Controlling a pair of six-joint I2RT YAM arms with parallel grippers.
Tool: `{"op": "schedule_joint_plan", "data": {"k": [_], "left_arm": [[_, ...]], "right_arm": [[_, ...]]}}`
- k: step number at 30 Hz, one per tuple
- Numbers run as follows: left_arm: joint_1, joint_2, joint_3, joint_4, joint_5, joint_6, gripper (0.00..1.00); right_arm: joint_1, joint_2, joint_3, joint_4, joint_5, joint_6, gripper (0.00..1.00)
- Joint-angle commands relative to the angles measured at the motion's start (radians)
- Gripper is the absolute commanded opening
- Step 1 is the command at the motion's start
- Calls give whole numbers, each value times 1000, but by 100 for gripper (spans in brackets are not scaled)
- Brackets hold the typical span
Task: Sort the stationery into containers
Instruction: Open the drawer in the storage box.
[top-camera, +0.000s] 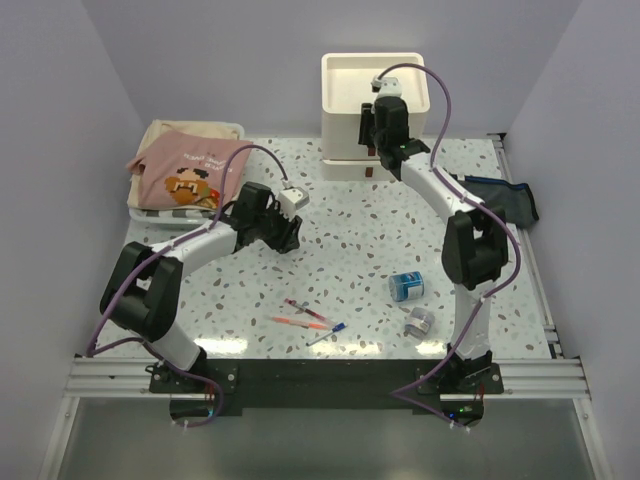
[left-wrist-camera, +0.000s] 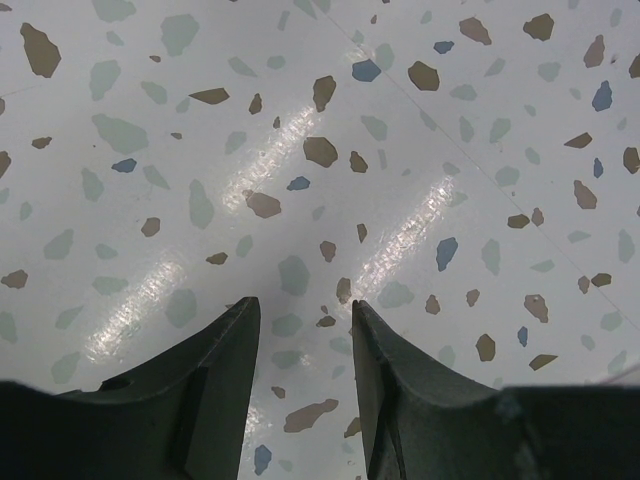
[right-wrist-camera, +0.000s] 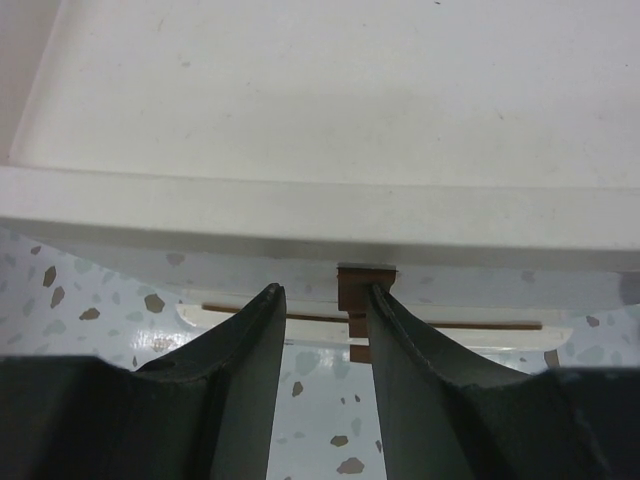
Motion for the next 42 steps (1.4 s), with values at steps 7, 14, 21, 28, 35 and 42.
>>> {"op": "schedule_joint_plan", "data": {"k": [7,14,21,28,35,42], "left_arm": [[6,38,65,29,40,-28,47],[6,64,98,18,52,-30,46],[6,72,102,22,55,-36,46],[6,69,98,19,52,-33,47],[6,75,93,27,57,-40,46],[6,100,116,25,71,-48,46]], "right_arm": [[-21,11,26,-12,46,10,39],[-24,14,45,-29,45,3,41],[-34,40,55,-16,60,-1,45],[-38,59,80,-1,32,-3,31],[-38,16,56,-12,17,-3,33],[-40,-18,62,-4,40,-24,47]]}}
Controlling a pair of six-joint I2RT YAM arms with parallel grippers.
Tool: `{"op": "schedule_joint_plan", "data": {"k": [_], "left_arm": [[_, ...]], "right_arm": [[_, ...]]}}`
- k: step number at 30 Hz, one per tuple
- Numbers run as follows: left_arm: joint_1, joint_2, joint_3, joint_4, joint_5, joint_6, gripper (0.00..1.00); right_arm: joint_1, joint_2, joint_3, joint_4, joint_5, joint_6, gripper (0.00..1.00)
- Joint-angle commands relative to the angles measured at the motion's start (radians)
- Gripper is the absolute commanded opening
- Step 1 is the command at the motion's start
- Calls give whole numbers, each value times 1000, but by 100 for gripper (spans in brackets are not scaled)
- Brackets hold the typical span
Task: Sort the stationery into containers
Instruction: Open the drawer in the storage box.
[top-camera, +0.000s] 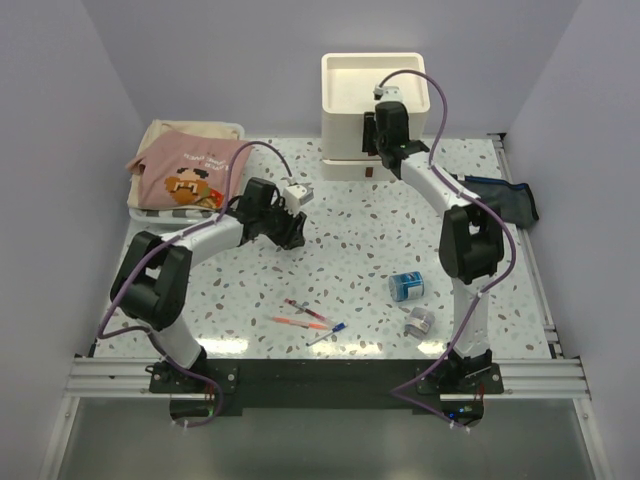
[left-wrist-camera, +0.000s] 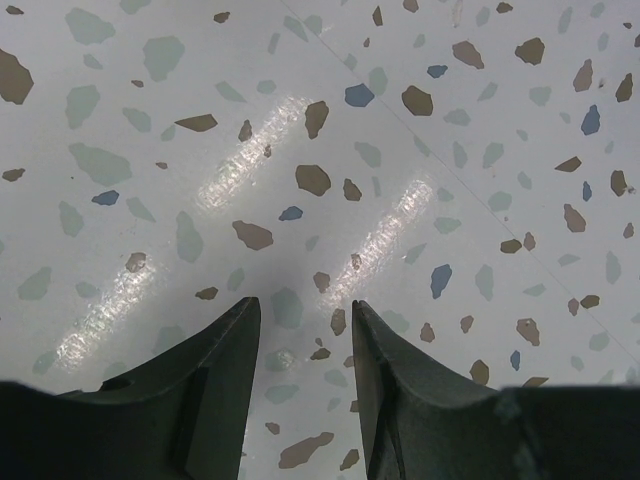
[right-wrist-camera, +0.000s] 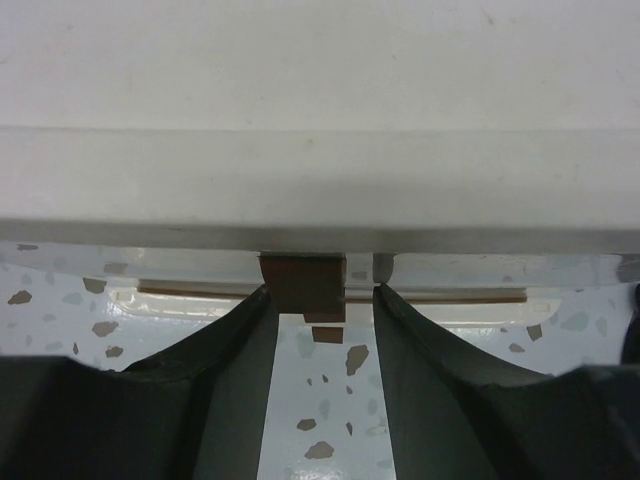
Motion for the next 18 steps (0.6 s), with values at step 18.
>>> {"op": "schedule_joint_plan", "data": {"k": [18], "left_arm": [[6,28,54,29,35,-25,46]], "right_arm": [[-12,-59,98,89,9,-12,37]]}}
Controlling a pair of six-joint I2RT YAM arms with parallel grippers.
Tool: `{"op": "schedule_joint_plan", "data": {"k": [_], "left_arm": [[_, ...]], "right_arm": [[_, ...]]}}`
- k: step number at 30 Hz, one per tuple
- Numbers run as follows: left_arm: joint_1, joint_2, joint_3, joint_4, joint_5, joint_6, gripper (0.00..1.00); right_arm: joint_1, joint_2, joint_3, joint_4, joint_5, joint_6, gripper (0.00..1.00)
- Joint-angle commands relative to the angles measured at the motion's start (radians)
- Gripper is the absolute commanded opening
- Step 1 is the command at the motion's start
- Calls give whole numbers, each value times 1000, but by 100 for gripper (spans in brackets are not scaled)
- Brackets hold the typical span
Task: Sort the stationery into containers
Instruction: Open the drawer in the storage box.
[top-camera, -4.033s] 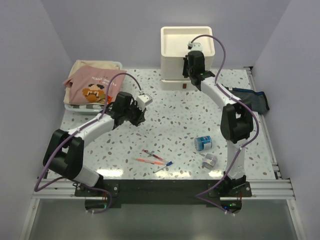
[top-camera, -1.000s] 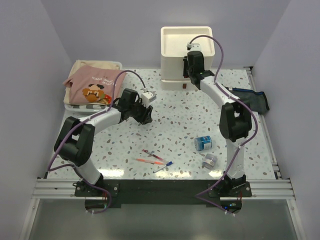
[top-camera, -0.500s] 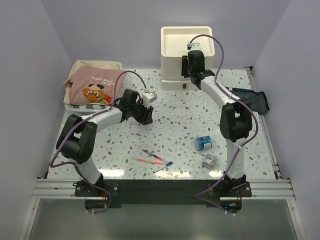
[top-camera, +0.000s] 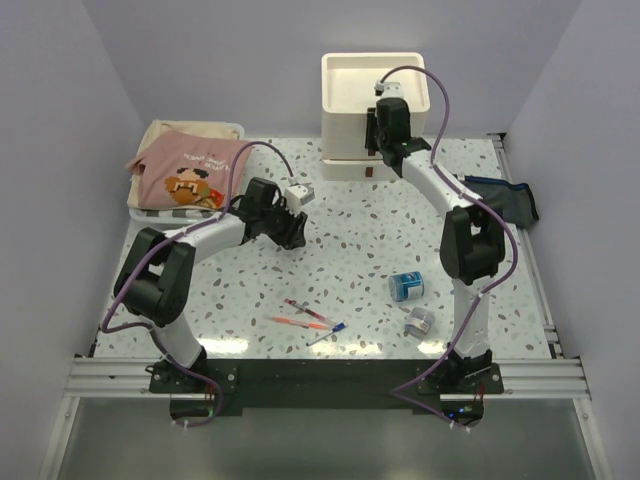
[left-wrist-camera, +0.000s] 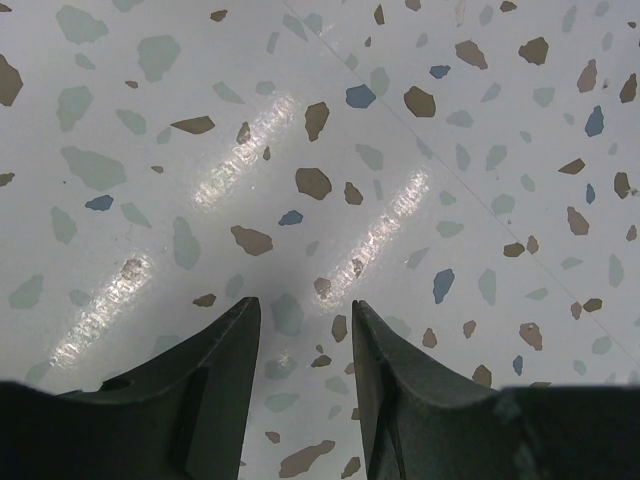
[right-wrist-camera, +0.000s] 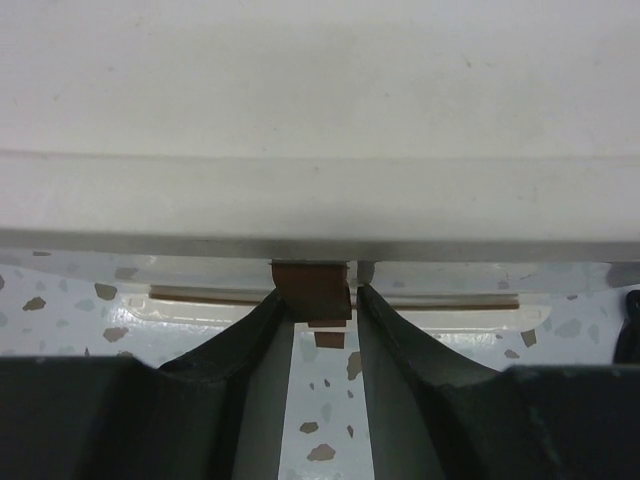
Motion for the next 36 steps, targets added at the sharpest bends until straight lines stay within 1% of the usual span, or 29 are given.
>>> {"op": "schedule_joint_plan", "data": {"k": [1,6,9,10,13,18,28,36], "left_arm": [[6,0,40,29,29,-25,46],[6,10,46,29,30,-28,46],[6,17,52,29,33,-30,46],[6,18,52,29,32,-30,46],[6,21,52,26,33,-28,46],[6,26,51,26,39,-30,46],[6,61,77,41,55,-46,46],[6,60,78,46,55,-46,46]], "right_arm": [[-11,-48,80,98,12,-10,37],[-11,-48,86,101,9,-12,37],[-14,-44,81,98,-8,-6,25],[-12,-43,80,97,-14,-7,17],[-14,-50,69,89,-31,-4,0],[-12,-122,2,68,-45,14,0],[-11,-280,-204,23,-92,42,0],[-9,-335,-268,-3,-123,63,0]]}}
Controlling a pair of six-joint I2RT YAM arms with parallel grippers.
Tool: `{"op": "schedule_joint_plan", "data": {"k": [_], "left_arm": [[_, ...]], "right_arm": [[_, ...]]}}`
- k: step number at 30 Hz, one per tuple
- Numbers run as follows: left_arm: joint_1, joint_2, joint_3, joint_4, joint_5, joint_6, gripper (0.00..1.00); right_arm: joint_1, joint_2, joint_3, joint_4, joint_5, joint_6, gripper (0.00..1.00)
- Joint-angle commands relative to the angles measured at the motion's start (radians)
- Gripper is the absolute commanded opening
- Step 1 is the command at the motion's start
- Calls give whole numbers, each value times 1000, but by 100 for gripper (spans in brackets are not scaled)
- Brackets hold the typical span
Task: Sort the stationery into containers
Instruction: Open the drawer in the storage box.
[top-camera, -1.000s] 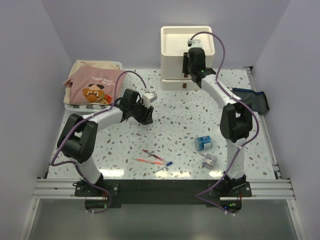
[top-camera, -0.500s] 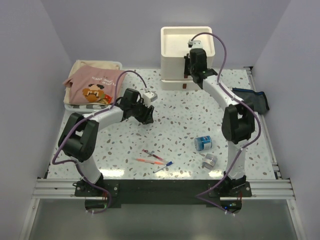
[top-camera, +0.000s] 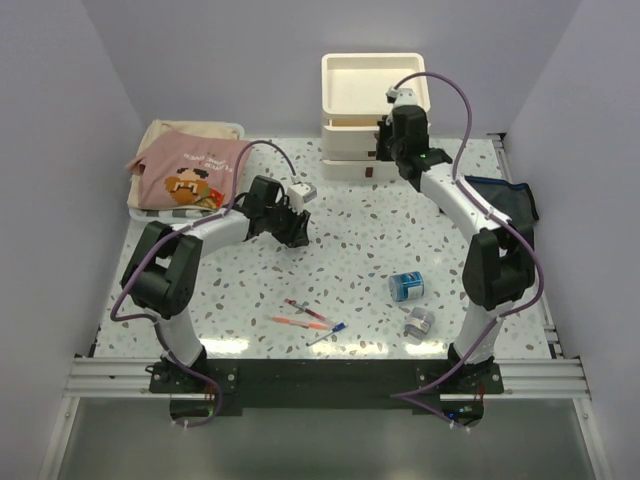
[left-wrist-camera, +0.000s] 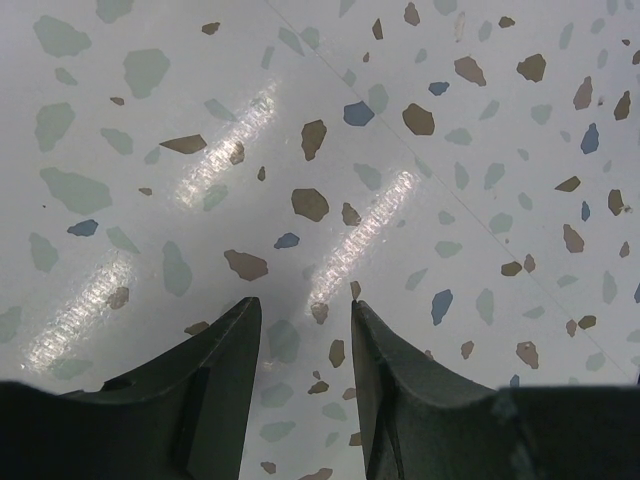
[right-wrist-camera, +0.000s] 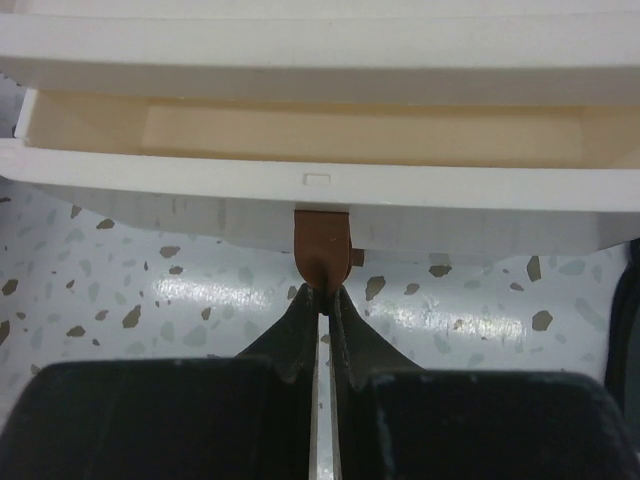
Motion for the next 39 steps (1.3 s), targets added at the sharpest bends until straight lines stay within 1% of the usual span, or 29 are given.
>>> {"op": "schedule_joint_plan", "data": {"k": [1,15,23,24,25,26,27,28,30,31,32,33,34,36,37,38,39], "left_arm": [[6,-6,33,36,23,-21,46],[6,-47,1,42,2,-14,46],[6,-68,-14,45,-9,-12,47],[6,-73,-16,42,-16,-7,47],[6,-78,-16,30,-20,6,47],[6,-81,-14,21,-23,17,47],[6,-91,-13,10,-21,32,47],[6,-101,-11,-23,-17,83,47],[6,-137,-11,-60,5,140,47],[6,-151,-9,-104,17,214,48],[6,-165,-6,-135,39,258,48],[6,-193,1,-170,92,308,48],[6,-203,6,-256,120,409,49],[5,-229,20,-350,193,512,50],[0,-234,21,-438,204,596,51],[-7,-236,23,-473,206,629,56],[-17,-234,21,-497,182,650,57]], "right_arm": [[1,-79,-28,2,-17,29,0],[64,-206,-170,-48,-60,98,0],[67,-217,-181,-50,-51,86,0],[67,-218,-184,-53,-54,86,5],[67,-221,-186,-59,-60,84,25],[67,-224,-186,-67,-85,78,34],[67,-232,-198,-71,-100,70,40],[67,-240,-207,-77,-117,46,47],[67,-282,-254,-105,-146,18,51],[67,-301,-277,-114,-155,-15,53],[67,-333,-299,-143,-155,-34,53],[65,-350,-343,-160,-187,-55,54],[65,-365,-368,-174,-195,-95,55],[67,-414,-440,-209,-212,-137,56],[65,-430,-465,-215,-232,-176,58],[65,-451,-489,-211,-238,-193,59],[67,-483,-532,-205,-237,-204,63]]}}
